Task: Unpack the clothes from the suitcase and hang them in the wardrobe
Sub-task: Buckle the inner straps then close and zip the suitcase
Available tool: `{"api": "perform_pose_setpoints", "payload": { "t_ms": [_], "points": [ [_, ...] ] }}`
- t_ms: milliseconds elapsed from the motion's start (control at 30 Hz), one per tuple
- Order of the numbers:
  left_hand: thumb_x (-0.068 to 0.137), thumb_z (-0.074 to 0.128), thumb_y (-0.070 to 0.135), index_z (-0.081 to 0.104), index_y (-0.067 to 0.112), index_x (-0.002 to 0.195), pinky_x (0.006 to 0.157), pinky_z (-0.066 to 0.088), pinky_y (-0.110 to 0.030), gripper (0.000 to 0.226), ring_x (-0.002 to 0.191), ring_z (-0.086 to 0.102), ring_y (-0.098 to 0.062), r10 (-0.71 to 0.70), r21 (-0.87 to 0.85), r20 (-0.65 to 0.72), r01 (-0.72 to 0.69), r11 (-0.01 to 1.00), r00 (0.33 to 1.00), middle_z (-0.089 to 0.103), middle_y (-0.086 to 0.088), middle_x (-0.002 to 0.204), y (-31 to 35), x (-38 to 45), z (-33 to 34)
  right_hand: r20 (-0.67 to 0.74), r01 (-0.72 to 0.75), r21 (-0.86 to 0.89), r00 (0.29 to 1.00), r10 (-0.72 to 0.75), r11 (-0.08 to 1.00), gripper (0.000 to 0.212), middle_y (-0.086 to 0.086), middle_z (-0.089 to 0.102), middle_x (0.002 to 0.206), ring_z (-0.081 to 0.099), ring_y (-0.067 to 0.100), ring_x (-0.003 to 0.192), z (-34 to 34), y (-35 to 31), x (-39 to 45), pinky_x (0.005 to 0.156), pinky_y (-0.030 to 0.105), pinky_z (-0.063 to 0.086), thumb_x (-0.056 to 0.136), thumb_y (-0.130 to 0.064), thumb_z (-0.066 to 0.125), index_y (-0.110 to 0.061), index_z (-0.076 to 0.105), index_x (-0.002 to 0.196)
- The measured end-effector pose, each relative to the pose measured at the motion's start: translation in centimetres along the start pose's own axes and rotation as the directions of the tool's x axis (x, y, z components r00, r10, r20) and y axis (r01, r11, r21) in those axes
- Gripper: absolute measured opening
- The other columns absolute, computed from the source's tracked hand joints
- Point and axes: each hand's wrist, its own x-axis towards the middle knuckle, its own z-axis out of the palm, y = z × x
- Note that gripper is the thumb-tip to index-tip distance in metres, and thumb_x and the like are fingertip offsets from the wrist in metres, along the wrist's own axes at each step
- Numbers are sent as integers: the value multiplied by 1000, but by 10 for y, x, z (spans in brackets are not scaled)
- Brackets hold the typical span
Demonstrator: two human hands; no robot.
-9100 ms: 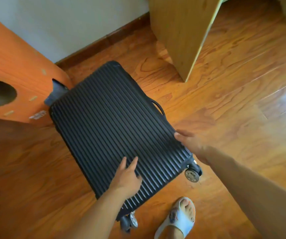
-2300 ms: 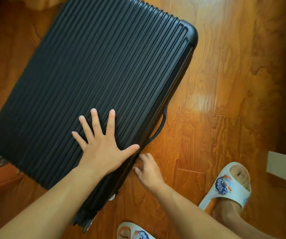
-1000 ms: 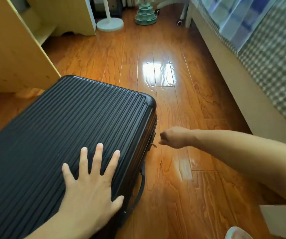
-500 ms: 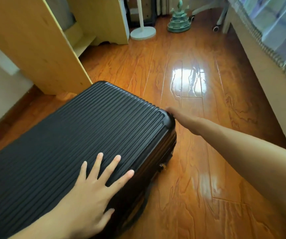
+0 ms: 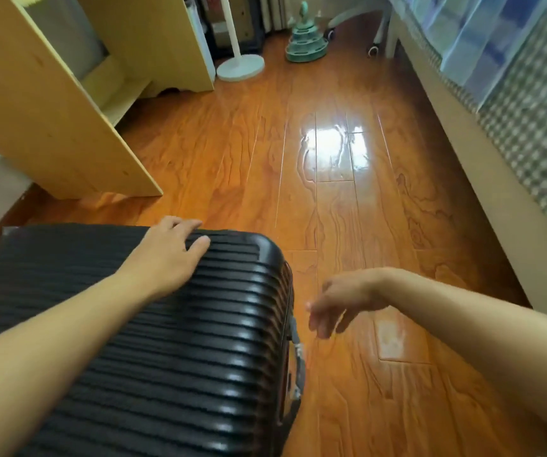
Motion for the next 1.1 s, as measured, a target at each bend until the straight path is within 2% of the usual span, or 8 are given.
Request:
{"api": "perform_pose_setpoints", "payload": {
  "t_ms": [67, 133, 333, 600, 800, 900, 1000, 1100],
  "points": [
    [105, 32, 53, 47, 28, 149, 121, 22, -43, 54, 147, 30, -22, -5, 47, 100, 1, 999, 995, 39, -1, 156, 9, 16, 14, -443, 8, 3, 896, -5, 1000, 26, 4, 74, 99, 70, 20, 96, -29, 11, 14, 78, 27, 55, 101, -28, 53, -10, 71, 109],
    [103, 22, 57, 56, 38, 134, 122, 15, -50, 50, 142, 35, -18, -14, 151, 150, -9, 989, 989, 51, 6, 143, 18, 17, 35, -569, 58, 63, 822, -12, 996, 20, 2, 71, 102, 67, 14, 92, -48, 21, 27, 75, 26, 57, 102, -19, 51, -14, 69, 109],
    [95, 30, 59, 62, 39, 97, 105, 33, -37, 37, 101, 49, -5, 189, 141, 75, -198, 970, 979, 55, 20, 95, 13, -27, 51, -374, 140, 58, 921, -108, 988, 23, 3, 70, 110, 67, 18, 100, -69, 10, 77, 85, 33, 57, 97, -6, 53, -14, 71, 108],
    [91, 45, 22, 64, 18, 96, 88, 43, -34, 20, 91, 57, -13, 267, 14, 10, -267, 964, 964, 61, 10, 93, 4, -63, 56, 80, 304, 14, 949, -304, 953, 28, 1, 69, 114, 67, 19, 109, -37, -51, 162, 94, 38, 55, 95, 5, 51, -9, 69, 111],
    [88, 43, 19, 64, 16, 95, 93, 37, -29, 22, 94, 55, -16, 245, 137, 87, -256, 957, 966, 61, 7, 97, 7, -49, 59, 437, 260, -142, 882, -175, 955, 26, 18, 58, 103, 65, 24, 86, -22, -55, 167, 84, 50, 60, 88, -1, 71, -9, 51, 102],
    [91, 42, 21, 66, 19, 102, 101, 31, -24, 27, 105, 55, -16, 219, 170, 127, -238, 956, 968, 61, 8, 107, 8, -51, 56, 432, 296, -237, 885, -173, 925, 32, 23, 62, 103, 68, 25, 82, -19, -47, 156, 77, 42, 62, 85, -7, 77, -9, 51, 103],
    [95, 45, 34, 64, 20, 124, 117, 25, -40, 38, 131, 44, -18, 204, 221, 105, -223, 949, 973, 54, 5, 130, 23, -62, 50, 372, 380, -327, 893, -252, 865, 22, 15, 67, 86, 64, 16, 64, -14, -42, 145, 61, 30, 57, 88, -11, 75, -8, 56, 98],
    [89, 57, 56, 61, 24, 131, 118, 23, -58, 54, 142, 38, -27, 307, 211, 170, -338, 917, 937, 51, -3, 141, 60, -101, 59, 315, 553, -582, 830, -461, 597, 14, 4, 69, 81, 61, 16, 67, -13, -37, 137, 62, 30, 49, 92, -28, 69, -14, 63, 92]
  ]
}}
